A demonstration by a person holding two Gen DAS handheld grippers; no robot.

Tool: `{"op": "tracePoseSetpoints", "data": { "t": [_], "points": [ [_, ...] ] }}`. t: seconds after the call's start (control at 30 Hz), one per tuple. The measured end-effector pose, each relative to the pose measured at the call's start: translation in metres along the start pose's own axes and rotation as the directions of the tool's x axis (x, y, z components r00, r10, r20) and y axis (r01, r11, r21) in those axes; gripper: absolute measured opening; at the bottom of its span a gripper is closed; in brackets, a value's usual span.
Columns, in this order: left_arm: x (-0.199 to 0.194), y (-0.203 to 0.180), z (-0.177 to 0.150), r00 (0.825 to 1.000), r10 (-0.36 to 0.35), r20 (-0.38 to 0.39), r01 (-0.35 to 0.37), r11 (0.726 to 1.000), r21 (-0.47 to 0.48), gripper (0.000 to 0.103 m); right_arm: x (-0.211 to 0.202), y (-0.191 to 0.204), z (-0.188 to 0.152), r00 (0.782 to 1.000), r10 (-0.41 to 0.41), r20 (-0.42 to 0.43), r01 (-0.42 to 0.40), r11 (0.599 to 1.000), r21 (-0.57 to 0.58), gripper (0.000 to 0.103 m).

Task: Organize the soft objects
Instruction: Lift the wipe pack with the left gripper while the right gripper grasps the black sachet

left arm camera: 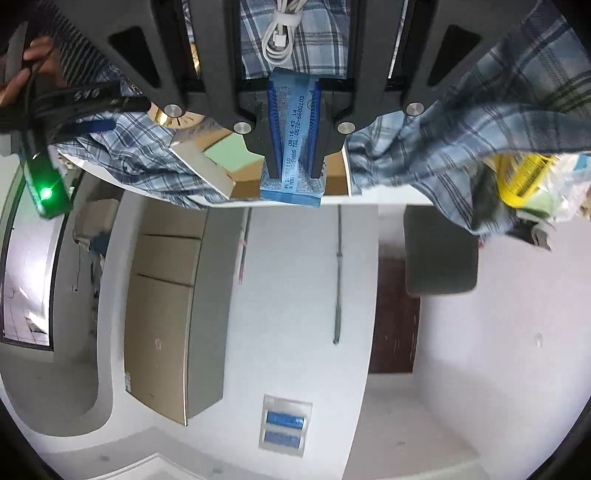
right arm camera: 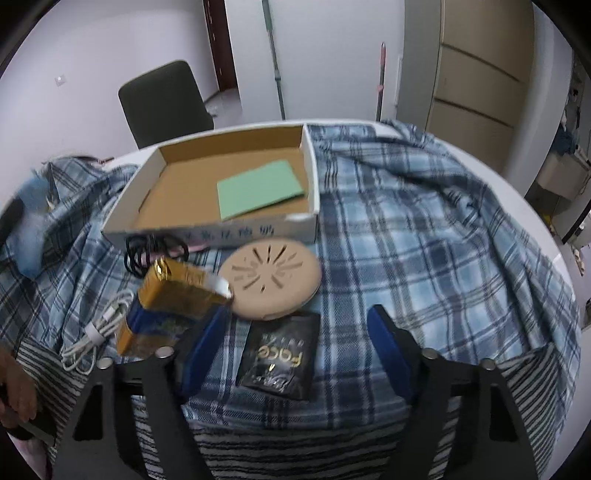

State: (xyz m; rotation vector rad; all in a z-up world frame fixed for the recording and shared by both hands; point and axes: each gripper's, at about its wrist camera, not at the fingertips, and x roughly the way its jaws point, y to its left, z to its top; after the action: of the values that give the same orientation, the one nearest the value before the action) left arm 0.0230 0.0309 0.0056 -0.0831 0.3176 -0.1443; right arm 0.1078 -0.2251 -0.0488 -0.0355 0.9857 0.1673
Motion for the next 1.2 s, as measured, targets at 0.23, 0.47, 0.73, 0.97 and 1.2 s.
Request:
{"op": "tracePoseSetpoints", "data": {
  "t": [0.23, 0.47, 0.73, 0.97, 1.2],
  "points": [
    [0.002, -0.004, -0.003, 0.999, 0.027, -0.021, -0.027, 0.999, 0.020, 0.015, 0.012, 0.003, -0.010, 0.998, 0.036, -0.043, -0.036, 0.999, 0.013, 0.064],
    [0.002, 0.001, -0.005, 1.000, 0.027, -0.017, -0.027, 1.000, -0.007, 0.015, 0.031, 0.005, -0.014, 0.995, 0.042, -0.094, -0.041, 0.999, 0.014, 0.049],
    [-0.003, -0.003, -0.004, 1.000, 0.029, -0.007, -0.029, 1.000, -0.004, 0.015, 0.018, 0.002, -0.018, 0.996, 0.044, -0.072, -0.044, 0.999, 0.000, 0.045],
    [-0.017, -0.010, 0.004, 0.999, 0.009, 0.032, -0.009, 1.000, -0.004, 0.015, -0.014, 0.006, -0.024, 0.998, 0.054, -0.034, -0.056, 0.996, -0.067, 0.045],
    [-0.016, -0.017, 0.027, 0.996, 0.013, 0.084, -0.013, 1.000, -0.003, 0.015, -0.046, 0.012, 0.005, 0.992, 0.103, 0.074, -0.094, 0.989, -0.115, 0.045]
  ]
}}
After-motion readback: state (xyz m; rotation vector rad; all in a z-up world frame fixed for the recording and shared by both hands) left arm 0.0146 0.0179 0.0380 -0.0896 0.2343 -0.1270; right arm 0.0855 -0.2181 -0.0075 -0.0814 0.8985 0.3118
